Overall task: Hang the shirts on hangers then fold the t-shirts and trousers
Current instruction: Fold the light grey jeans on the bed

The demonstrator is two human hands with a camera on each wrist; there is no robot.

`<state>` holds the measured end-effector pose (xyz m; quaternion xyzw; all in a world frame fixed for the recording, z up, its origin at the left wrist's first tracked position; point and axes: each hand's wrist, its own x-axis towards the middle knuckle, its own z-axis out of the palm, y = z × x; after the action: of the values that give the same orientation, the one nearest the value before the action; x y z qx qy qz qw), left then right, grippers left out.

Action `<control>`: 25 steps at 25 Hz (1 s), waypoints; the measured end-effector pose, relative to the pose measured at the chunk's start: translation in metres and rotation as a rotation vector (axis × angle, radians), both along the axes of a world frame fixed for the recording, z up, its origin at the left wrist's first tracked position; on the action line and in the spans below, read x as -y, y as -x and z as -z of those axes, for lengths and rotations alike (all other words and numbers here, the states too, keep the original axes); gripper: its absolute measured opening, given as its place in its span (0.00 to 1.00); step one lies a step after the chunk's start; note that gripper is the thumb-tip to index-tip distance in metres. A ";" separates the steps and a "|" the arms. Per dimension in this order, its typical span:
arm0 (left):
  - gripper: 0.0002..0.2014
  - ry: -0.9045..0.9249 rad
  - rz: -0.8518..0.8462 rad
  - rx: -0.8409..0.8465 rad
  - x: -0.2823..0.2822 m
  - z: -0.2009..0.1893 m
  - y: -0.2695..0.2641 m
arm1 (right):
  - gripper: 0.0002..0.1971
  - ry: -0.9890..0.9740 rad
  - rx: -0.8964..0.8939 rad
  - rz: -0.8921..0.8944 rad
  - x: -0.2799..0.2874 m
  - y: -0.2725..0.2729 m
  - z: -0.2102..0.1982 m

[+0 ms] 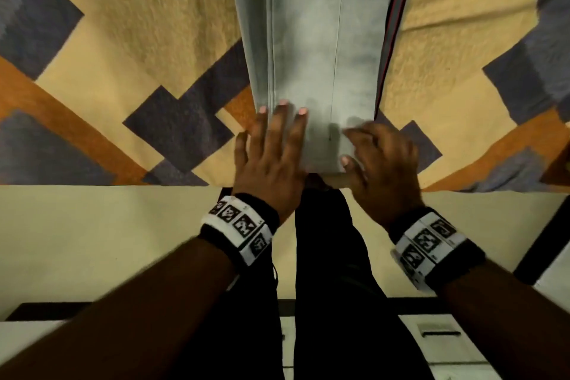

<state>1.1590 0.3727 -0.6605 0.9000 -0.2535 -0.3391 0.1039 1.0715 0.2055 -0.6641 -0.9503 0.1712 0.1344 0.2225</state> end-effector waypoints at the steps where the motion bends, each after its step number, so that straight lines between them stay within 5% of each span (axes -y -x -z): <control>1: 0.41 -0.008 0.104 0.045 0.009 0.014 0.004 | 0.22 0.091 0.032 -0.122 -0.010 -0.006 0.017; 5: 0.38 -0.090 0.285 0.002 -0.001 0.072 -0.002 | 0.32 0.209 -0.059 -0.333 -0.015 0.000 0.078; 11: 0.41 -0.171 0.206 0.126 0.013 0.032 -0.021 | 0.35 0.299 -0.099 -0.067 -0.004 -0.016 0.051; 14: 0.39 -0.105 0.254 0.127 0.031 0.048 -0.046 | 0.33 0.277 -0.025 -0.216 -0.001 -0.063 0.062; 18: 0.41 -0.185 -0.087 0.087 0.038 0.046 -0.088 | 0.33 0.332 -0.055 0.120 0.043 -0.083 0.073; 22: 0.34 -0.044 0.217 0.185 0.087 0.037 -0.119 | 0.32 0.269 0.046 -0.160 0.048 -0.118 0.067; 25: 0.38 -0.177 0.000 0.153 0.110 0.034 -0.158 | 0.33 0.314 0.045 0.243 0.086 -0.162 0.062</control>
<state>1.3167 0.2631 -0.6946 0.9289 -0.2296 -0.2906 0.0044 1.2332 0.1195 -0.7265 -0.9484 0.2987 0.0567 0.0899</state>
